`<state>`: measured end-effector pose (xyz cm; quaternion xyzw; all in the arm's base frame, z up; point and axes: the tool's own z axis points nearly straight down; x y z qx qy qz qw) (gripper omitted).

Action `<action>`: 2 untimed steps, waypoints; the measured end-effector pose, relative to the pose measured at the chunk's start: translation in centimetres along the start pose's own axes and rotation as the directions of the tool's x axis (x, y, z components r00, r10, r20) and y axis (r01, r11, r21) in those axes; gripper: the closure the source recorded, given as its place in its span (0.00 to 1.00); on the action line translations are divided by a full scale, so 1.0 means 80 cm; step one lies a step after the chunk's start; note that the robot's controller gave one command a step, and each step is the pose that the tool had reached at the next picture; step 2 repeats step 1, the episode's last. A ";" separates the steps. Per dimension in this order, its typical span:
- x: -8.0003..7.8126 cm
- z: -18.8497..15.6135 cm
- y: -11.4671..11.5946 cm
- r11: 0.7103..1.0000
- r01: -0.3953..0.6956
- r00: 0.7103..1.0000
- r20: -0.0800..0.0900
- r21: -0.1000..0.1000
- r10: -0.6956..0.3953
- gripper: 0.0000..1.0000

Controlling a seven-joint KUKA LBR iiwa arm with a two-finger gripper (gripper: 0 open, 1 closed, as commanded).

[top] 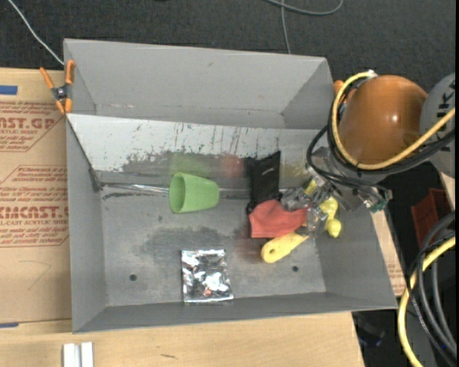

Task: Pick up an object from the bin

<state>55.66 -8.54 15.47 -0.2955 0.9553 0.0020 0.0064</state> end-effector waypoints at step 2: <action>-0.044 -0.085 0.037 0.999 -0.041 0.999 0.011 0.006 0.041 1.00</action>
Offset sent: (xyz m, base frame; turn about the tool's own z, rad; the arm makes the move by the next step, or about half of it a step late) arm -0.0072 0.0593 0.1132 -0.0875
